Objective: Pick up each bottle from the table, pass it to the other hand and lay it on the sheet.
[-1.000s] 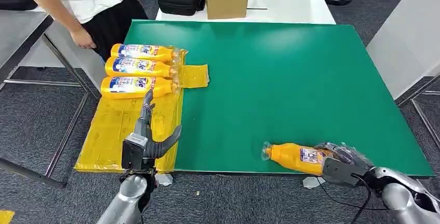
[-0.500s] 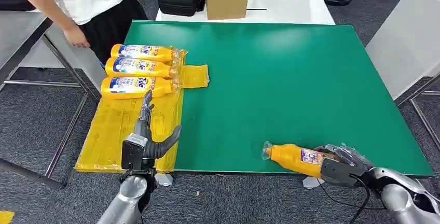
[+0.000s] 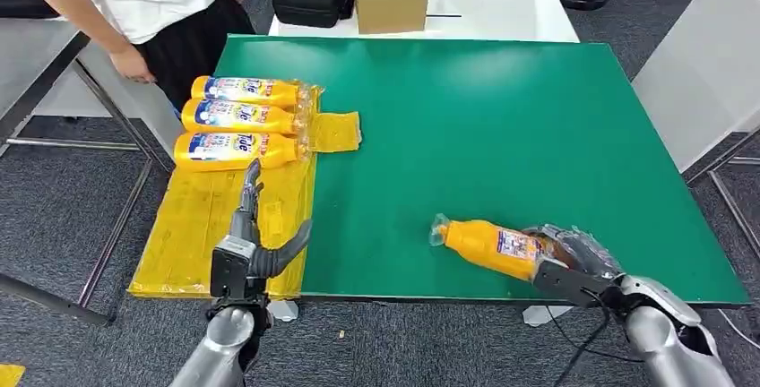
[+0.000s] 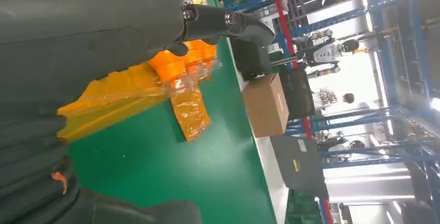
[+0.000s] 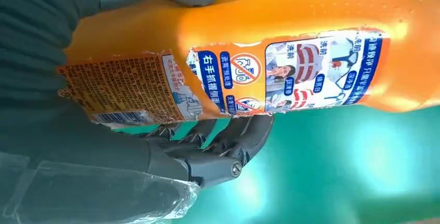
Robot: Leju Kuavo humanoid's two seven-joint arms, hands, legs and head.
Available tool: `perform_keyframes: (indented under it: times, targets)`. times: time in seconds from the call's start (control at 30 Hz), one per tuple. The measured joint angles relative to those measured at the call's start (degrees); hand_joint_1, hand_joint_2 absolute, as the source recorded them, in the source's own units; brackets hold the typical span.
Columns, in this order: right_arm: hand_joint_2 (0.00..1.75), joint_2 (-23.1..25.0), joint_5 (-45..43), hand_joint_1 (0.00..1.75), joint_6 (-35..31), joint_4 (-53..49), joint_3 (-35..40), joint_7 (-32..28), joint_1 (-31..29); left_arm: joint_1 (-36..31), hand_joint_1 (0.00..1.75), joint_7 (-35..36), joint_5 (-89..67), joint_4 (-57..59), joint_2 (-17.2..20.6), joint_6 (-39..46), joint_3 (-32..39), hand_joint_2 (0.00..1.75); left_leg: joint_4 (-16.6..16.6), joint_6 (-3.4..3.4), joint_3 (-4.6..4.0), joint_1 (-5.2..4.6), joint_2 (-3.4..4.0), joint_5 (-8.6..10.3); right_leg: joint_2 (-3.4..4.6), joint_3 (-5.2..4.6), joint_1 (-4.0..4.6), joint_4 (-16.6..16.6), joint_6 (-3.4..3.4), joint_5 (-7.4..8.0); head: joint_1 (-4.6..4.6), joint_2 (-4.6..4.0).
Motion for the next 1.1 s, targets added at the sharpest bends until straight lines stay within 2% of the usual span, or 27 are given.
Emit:
perform_keyframes:
  times: [0.13,0.37,0.5,0.6,0.7,0.97,1.1]
  targets:
    - [1.75,1.9,-1.1,1.75,-3.3,0.0,-0.4,-1.3,-0.8,0.2,0.00,-0.1,-0.3,0.0,0.0,0.1,0.0,1.75,0.0,0.00,-0.04,-0.01,0.02,-0.01,0.01,-0.02,-0.01,0.0,0.00,0.00,0.02,0.00]
    - [1.75,8.8,-2.6,1.75,-9.4,-1.2,-2.5,-3.1,-1.1,0.2,0.00,0.0,-0.7,0.0,-1.1,1.4,0.0,1.75,0.0,0.00,-0.03,0.00,0.02,-0.01,0.01,-0.04,0.00,0.0,0.00,0.00,0.00,0.00]
    - [1.75,11.2,-2.9,1.75,-10.0,-1.5,-3.2,-3.6,-1.4,0.2,0.00,0.0,-0.8,0.0,-1.6,1.8,0.0,1.75,0.0,0.00,-0.03,0.00,0.01,0.00,0.00,-0.04,0.00,0.0,0.00,0.00,0.00,0.00]
    - [1.75,12.6,-4.7,1.75,-11.0,-1.7,-4.0,-6.1,-1.4,0.2,0.00,0.3,-0.4,0.0,-1.7,1.4,0.0,1.75,0.0,0.00,-0.05,-0.01,0.01,0.00,0.01,-0.04,-0.01,0.0,0.00,0.00,0.00,0.00]
    - [1.75,14.3,-6.4,1.75,-12.8,-2.1,-4.5,-8.8,-1.9,0.1,0.00,1.6,2.4,0.0,-1.7,-1.3,0.2,1.75,0.0,0.00,-0.04,-0.01,0.03,0.00,0.02,-0.05,-0.01,0.0,0.00,0.00,0.00,0.00]
    - [1.75,16.3,-6.9,1.75,-13.6,-2.5,-4.6,-9.9,-2.6,0.0,0.00,2.4,4.5,0.0,-1.8,-3.3,0.5,1.75,0.0,0.01,-0.06,-0.01,0.01,0.00,0.00,-0.05,-0.01,0.0,0.00,0.00,0.02,0.00]
    - [1.75,18.1,-6.3,1.75,-15.1,-1.8,-3.3,-10.8,-4.1,-1.3,0.00,5.7,11.5,1.4,-1.6,-11.8,0.9,1.75,0.0,0.00,-0.04,0.00,0.05,0.00,0.02,-0.06,0.00,0.0,0.00,0.00,0.00,0.00]
